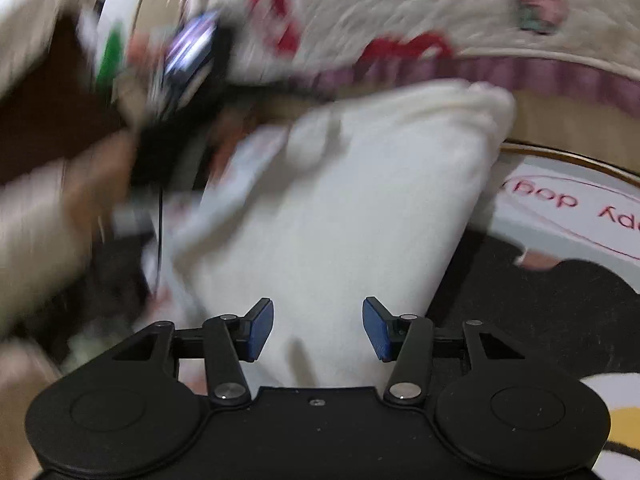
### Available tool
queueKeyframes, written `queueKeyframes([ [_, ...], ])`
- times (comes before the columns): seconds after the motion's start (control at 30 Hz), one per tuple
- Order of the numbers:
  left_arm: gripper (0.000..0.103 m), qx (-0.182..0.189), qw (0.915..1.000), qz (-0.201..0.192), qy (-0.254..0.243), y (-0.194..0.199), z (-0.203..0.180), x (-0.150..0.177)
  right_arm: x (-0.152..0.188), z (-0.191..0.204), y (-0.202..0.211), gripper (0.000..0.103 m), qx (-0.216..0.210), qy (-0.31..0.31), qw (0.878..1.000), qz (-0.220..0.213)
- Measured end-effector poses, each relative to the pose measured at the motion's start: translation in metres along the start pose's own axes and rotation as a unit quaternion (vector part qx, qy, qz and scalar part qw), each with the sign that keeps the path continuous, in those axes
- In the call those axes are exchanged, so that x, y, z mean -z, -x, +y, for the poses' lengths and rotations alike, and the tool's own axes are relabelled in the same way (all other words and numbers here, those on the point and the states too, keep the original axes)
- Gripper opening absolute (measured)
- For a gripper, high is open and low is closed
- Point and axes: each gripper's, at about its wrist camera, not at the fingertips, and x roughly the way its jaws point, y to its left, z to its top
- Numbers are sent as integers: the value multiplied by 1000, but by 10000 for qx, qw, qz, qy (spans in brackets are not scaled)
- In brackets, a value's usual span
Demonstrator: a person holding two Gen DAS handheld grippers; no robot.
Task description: Fold clothes
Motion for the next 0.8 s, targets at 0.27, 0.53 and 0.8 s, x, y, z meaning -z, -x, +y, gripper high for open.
queueKeyframes([
  [0.27, 37, 793, 9918, 991, -120, -26, -9, 40, -55, -96, -61, 53, 18, -1638, 9865, -34],
  [0.53, 24, 449, 9932, 999, 393, -37, 21, 40, -95, -154, -138, 58, -102, -2790, 9600, -213],
  [0.8, 38, 355, 9905, 1079, 781, -58, 52, 50, -112, -179, -145, 48, -372, -3530, 9322, -710],
])
